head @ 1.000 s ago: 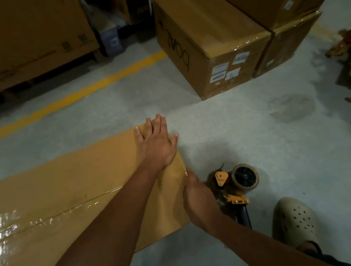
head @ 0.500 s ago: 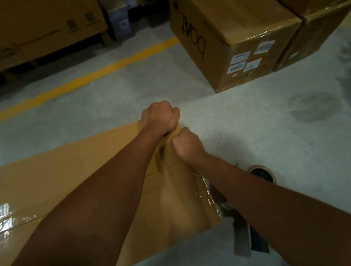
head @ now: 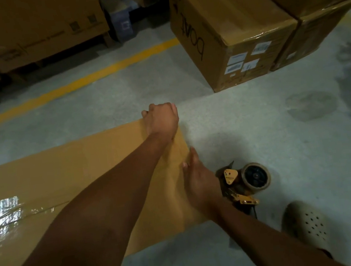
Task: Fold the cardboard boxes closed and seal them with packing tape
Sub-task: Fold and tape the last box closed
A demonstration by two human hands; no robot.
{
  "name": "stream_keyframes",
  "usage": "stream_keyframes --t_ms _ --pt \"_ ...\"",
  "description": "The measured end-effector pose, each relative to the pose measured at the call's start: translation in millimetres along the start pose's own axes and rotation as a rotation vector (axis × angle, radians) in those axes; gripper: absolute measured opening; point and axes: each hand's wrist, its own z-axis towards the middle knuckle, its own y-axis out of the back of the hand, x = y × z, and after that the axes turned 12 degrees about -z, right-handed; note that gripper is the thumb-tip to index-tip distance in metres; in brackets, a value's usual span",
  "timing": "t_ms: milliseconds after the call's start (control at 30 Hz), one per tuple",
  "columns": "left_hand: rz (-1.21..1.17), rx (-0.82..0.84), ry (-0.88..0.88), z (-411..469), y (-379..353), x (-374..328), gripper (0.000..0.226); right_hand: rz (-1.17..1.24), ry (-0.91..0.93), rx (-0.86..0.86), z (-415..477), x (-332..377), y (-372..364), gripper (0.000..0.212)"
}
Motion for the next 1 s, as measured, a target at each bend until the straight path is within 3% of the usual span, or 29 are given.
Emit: stream_keyframes --t_ms 133,233,333,467,600,700,800,900,1000 --pt "0.043 0.126 -0.162 -25 0 8 0.046 -0.076 -0.094 0.000 22 3 -1 0.038" --pt "0.056 0.186 -0.222 -36 2 13 0.064 0.039 -0.275 0.103 40 5 4 0.045" --pt "0.111 0.156 -0.228 -35 5 10 0.064 0.084 -0.180 0.092 34 0 4 0.044" --pt "0.106 0.162 -0.173 -28 8 4 0.061 0.296 -0.052 0.154 1 -23 0 0.049" --pt "0.062 0.091 -0.011 -36 0 2 0.070 0.340 -0.243 0.169 -7 -24 -4 0.051" --pt "0.038 0.032 0.022 -41 1 -1 0.054 0.091 -0.235 0.023 -10 -14 -6 0.057" --pt "0.050 0.031 0.014 -41 3 -3 0.049 -0.076 -0.159 -0.159 -23 -12 -16 0.044" --pt "0.065 0.032 0.008 -41 2 -3 0.049 -0.033 -0.127 -0.239 -34 -15 -27 0.045" --pt "0.061 0.007 0.007 -38 1 -7 0.043 0.090 -0.180 -0.211 -27 -16 -31 0.044"
